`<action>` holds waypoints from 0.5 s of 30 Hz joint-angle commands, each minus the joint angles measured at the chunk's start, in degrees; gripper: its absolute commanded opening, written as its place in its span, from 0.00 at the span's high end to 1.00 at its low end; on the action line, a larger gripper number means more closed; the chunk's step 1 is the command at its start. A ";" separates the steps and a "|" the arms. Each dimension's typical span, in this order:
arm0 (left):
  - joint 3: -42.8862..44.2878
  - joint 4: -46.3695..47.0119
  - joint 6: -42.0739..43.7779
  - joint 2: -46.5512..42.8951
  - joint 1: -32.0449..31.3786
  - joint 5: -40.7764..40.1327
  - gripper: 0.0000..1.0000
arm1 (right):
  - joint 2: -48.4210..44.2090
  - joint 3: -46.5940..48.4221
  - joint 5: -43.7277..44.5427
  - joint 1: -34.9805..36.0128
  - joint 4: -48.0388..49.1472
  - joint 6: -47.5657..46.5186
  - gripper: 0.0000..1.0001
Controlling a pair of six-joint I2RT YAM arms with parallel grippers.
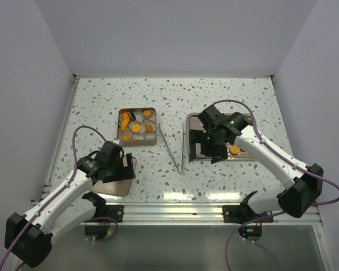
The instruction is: Pack the cookies
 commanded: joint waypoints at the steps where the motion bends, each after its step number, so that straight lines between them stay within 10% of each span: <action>1: -1.92 3.70 -2.87 0.61 -1.01 3.78 0.10 | -2.86 -1.87 -1.23 0.00 3.60 1.17 0.02; 15: -1.83 8.63 -11.57 14.32 -9.01 -5.53 0.11 | -5.24 -4.95 -2.28 0.00 3.26 0.03 0.06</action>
